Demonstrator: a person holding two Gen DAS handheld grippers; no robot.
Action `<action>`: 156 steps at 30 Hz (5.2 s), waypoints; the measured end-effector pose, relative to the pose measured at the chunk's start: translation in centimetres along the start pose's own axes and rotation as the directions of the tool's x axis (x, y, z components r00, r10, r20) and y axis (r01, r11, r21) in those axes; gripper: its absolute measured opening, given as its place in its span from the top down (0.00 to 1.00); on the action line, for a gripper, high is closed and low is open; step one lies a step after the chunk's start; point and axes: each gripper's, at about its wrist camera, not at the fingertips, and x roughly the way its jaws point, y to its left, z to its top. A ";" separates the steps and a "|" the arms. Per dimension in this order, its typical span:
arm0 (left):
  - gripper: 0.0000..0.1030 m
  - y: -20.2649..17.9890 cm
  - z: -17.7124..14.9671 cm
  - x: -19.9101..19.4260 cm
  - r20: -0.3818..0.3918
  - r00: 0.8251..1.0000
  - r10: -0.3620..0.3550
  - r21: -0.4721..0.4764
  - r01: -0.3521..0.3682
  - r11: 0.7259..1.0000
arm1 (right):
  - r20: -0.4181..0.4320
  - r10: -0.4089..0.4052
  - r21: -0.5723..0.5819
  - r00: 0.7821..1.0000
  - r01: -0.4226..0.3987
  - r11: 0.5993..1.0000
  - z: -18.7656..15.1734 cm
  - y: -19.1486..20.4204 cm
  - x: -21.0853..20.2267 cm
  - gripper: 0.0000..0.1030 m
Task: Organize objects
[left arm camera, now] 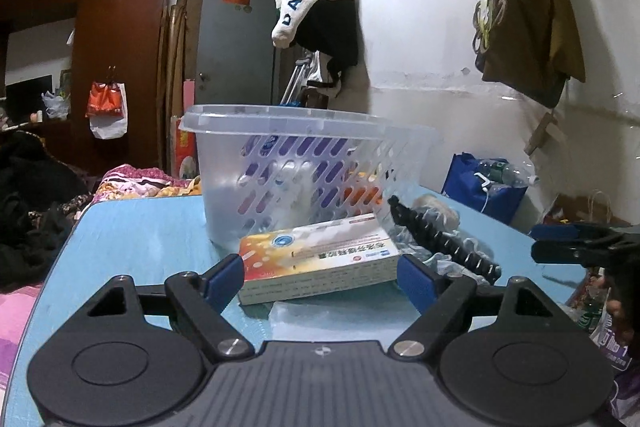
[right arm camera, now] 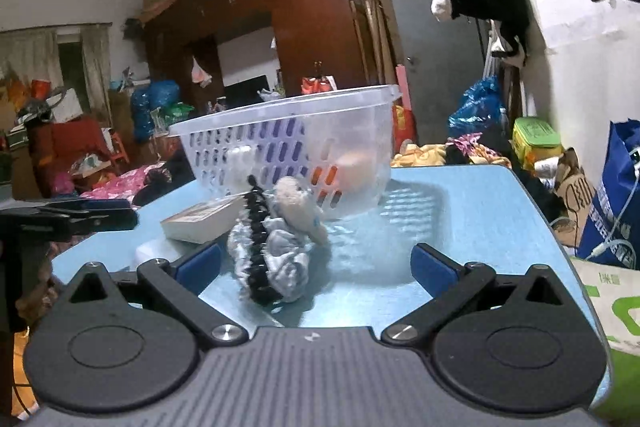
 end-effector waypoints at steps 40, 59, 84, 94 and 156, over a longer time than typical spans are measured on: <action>0.44 3.8 1.7 5.5 -0.256 0.962 -0.095 0.123 0.130 0.984 | -0.227 0.003 -0.365 0.974 -0.088 0.927 2.4 10.4 12.7 0.56; 0.48 2.9 1.6 6.2 -0.289 0.949 -0.130 0.144 0.177 0.974 | -0.252 -0.013 -0.352 0.968 -0.079 0.933 2.2 8.2 12.8 0.56; 0.60 -4.4 7.5 -3.2 0.203 0.979 -0.018 0.324 -0.050 0.945 | 0.091 0.013 -0.401 0.996 0.024 0.916 8.4 9.3 5.0 0.58; 0.60 -6.3 13.9 0.0 0.232 0.972 -0.027 0.333 -0.054 0.941 | 0.118 -0.046 -0.426 0.992 0.092 0.900 14.6 7.5 6.8 0.58; 0.34 -3.0 1.5 11.0 -0.206 0.941 -0.267 -0.280 0.205 0.938 | -0.096 -0.002 -0.004 0.995 0.001 1.000 4.0 -1.3 7.2 0.54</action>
